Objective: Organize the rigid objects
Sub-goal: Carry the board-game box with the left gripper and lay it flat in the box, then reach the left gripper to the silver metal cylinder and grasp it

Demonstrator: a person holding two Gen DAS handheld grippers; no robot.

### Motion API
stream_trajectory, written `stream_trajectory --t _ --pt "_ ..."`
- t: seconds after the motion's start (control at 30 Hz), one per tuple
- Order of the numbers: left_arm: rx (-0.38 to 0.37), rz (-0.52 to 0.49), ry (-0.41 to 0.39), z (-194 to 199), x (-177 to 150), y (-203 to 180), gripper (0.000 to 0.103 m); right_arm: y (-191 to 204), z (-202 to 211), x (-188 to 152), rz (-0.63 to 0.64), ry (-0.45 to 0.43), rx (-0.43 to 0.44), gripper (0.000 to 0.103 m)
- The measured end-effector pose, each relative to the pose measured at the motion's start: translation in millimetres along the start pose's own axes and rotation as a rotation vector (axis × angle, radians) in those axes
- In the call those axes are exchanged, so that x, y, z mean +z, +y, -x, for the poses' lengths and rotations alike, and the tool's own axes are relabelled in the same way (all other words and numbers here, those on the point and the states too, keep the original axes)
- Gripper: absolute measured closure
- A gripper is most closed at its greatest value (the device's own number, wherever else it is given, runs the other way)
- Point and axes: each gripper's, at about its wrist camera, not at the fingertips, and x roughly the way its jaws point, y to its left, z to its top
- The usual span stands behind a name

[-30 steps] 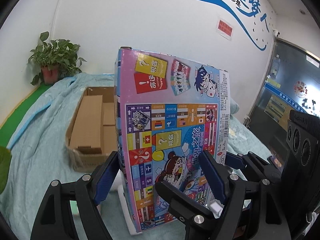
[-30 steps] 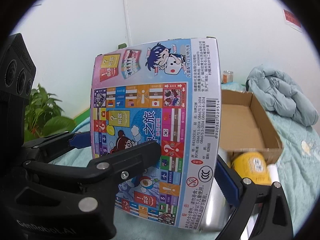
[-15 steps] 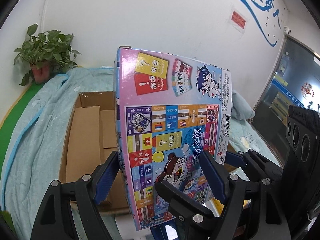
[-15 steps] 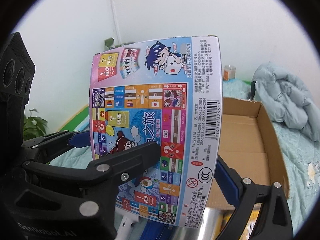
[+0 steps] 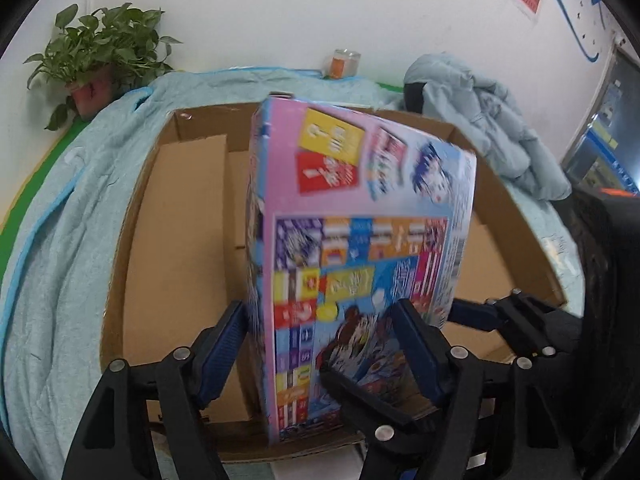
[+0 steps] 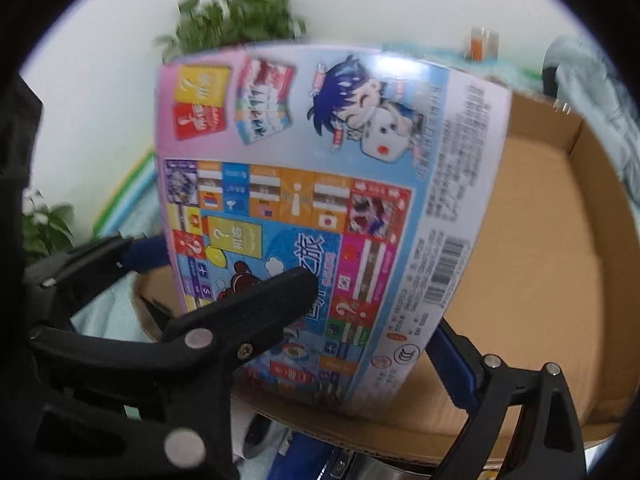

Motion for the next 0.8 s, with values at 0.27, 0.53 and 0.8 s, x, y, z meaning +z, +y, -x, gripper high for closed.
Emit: stream_trajectory --t 0.27,0.53,0.8 --pt "-0.002 0.058 0.030 -27 0 25 0.045 6 -10 -8 -0.016 0.075 -0.034 0.022" --pt "0.030 -0.002 -0.182 50 -39 18 0.026 2 34 -21 -0.025 -0.034 0.036 0.024" --pt "0.154 -0.015 -0.421 133 -115 -10 0.001 -15 134 -96 -0.014 -0.240 -0.096 0.018"
